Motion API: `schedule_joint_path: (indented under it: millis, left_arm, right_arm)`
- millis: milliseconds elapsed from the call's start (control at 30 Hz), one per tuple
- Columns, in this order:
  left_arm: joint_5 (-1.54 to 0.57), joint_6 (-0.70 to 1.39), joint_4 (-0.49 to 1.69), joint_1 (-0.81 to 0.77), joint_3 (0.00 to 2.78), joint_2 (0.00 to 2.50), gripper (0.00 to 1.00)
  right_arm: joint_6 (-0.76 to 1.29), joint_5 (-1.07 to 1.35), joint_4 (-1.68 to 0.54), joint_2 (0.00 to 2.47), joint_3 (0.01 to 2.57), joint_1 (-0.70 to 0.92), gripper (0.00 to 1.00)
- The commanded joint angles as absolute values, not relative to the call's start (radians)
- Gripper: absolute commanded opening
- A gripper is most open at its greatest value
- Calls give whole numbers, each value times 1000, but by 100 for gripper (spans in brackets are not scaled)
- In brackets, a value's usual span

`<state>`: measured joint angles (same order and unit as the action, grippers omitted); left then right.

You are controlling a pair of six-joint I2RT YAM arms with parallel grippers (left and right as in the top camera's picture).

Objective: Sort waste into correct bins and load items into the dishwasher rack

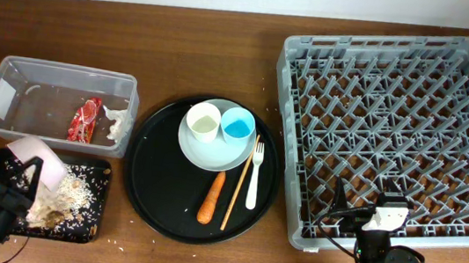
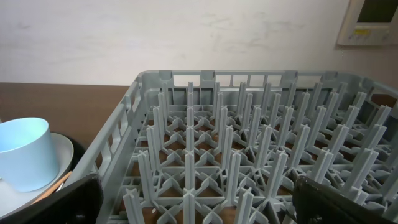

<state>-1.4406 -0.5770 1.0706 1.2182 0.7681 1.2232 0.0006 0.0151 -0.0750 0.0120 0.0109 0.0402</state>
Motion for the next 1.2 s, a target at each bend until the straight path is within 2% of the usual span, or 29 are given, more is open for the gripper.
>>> schedule_joint_path:
  millis: [0,100,167,200,400,467,533,600,667,733,767,833,967,1033,1167]
  left_arm:
    - [-1510,-578,1110,1223,767,1223,7]
    - [-1509,-592,1115,1223,767,1223,7]
    - [-1526,-647,1174,1223,767,1223,0]
    - [-1518,-651,1113,1223,767,1224,0]
    - [-1347,-647,1109,1223,767,1225,4]
    - [-1304,-484,1076,1218,824,1224,5]
    - [-1153,-337,1077,1155,934,1211,5]
    - [-804,-160,1061,923,1018,1177,28]
    - [-360,38,1002,541,1027,1169,50]
    - [-140,132,987,387,1027,1169,59]
    - [-13,180,981,316,1025,1169,68]
    - [-3,216,970,319,1012,1169,63]
    - [-26,216,927,318,930,1185,61]
    - [-27,262,823,319,824,1185,52]
    - [-30,265,703,317,691,1185,45]
  right_arm:
    - [5,10,-79,6,6,46,99]
    - [5,10,-79,6,6,46,99]
    - [5,10,-79,6,6,46,99]
    - [5,10,-79,6,6,46,99]
    - [5,10,-79,6,6,46,99]
    - [5,10,-79,6,6,46,99]
    - [5,10,-79,6,6,46,99]
    - [5,10,-79,6,6,46,99]
    - [5,10,-79,6,6,46,99]
    - [5,10,-79,6,6,46,99]
    - [5,10,-79,6,6,46,99]
    - [5,10,-79,6,6,46,99]
    - [5,10,-79,6,6,46,99]
    - [5,10,-79,6,6,46,99]
    - [5,10,-79,6,6,46,99]
